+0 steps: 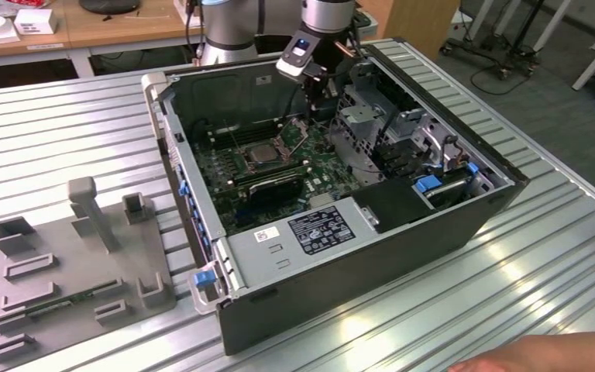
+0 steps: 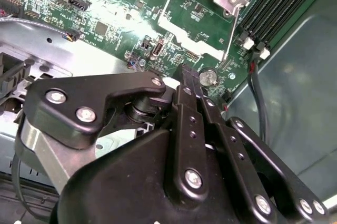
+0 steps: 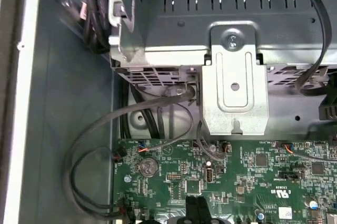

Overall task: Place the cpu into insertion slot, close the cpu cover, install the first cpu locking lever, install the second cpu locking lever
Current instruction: 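Close the cpu cover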

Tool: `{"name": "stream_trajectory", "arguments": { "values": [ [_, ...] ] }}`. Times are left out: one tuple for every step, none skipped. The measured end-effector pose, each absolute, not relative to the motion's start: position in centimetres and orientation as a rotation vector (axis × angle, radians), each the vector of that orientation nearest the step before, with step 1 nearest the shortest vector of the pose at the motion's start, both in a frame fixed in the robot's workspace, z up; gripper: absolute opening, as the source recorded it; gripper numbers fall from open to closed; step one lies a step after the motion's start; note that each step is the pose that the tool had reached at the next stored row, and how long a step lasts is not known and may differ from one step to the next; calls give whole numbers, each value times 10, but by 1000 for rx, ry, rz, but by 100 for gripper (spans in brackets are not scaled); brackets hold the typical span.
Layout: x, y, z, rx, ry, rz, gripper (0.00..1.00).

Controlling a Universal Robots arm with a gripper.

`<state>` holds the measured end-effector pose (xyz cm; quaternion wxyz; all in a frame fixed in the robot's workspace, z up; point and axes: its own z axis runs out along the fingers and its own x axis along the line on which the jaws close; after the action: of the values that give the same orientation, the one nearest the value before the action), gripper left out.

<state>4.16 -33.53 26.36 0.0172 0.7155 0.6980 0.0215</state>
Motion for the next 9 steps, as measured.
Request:
{"name": "stream_trajectory", "arguments": {
  "values": [
    [42,-335,262,2224,2169,67,11],
    [42,-335,260,2224,2169,67,11],
    [43,-335,259,2224,2169,67,11],
    [43,-335,257,2224,2168,67,11],
    [43,-335,256,2225,2168,67,11],
    [43,-335,254,2225,2168,67,11],
    [43,-335,252,2225,2168,67,11],
    [43,-335,250,2225,2168,67,11],
    [43,-335,249,2225,2168,67,11]
  ]
}}
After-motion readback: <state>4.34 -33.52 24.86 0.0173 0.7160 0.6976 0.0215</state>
